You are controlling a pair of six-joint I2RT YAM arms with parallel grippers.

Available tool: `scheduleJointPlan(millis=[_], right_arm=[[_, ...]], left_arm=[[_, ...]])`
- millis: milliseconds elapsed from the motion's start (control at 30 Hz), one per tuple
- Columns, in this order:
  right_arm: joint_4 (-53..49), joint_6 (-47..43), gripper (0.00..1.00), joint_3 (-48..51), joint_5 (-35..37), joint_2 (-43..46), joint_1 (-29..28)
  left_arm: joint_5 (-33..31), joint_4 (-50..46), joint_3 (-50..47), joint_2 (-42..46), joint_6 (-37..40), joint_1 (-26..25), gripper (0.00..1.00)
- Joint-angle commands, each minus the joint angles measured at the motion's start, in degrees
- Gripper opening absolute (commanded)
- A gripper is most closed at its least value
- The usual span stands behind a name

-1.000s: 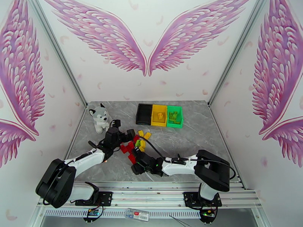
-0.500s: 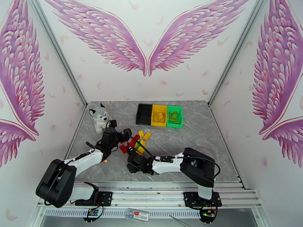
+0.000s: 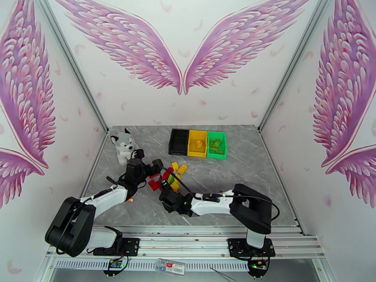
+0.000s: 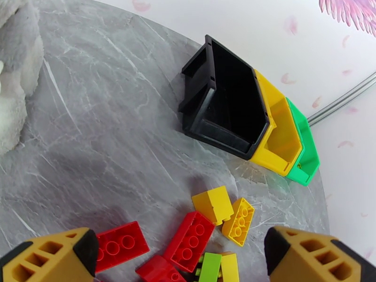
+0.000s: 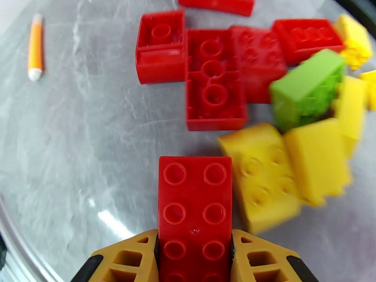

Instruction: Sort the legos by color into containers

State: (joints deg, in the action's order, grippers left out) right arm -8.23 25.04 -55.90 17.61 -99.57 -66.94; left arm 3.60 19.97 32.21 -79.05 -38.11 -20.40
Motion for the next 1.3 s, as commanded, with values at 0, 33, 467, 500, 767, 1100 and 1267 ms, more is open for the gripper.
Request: scheduleJointPlan(millis=[0, 33, 467, 500, 767, 1100, 1267], right_arm=[[-2.56, -2.27, 0.23, 1.31, 5.46, 6.69, 0.00], [-3.53, -2.62, 0.23, 1.45, 6.76, 7.76, 0.30], [-3.07, -1.04, 0.19, -0.69, 1.21, 11.33, 17.04], [-2.45, -0.79, 0.19, -2.03, 0.08, 10.44, 18.38], [-8.73, -1.83, 0.18, -27.08, -2.93, -7.12, 26.86], [-21.80, -2.29, 0.32, -59.45, -8.55, -28.51, 34.56], [-27.62, -4.67, 0.59, -70.12, -10.32, -33.73, 35.11]], left_arm=[[1.58, 1.22, -0.29, -0.89, 0.08, -0.67, 0.99], [1.59, 1.22, -0.22, -1.02, 0.16, -1.00, 0.99], [-3.91, -4.18, 4.29, -0.23, 7.06, -10.21, 0.99], [-4.85, -4.93, 4.72, -0.15, 7.86, -11.03, 0.99], [-6.80, -5.11, 3.80, 1.31, 7.43, -10.86, 0.99], [-7.64, -4.25, 1.13, 4.95, 6.10, -8.47, 0.99], [-7.03, -4.15, 1.61, 4.00, 6.06, -8.36, 0.99]])
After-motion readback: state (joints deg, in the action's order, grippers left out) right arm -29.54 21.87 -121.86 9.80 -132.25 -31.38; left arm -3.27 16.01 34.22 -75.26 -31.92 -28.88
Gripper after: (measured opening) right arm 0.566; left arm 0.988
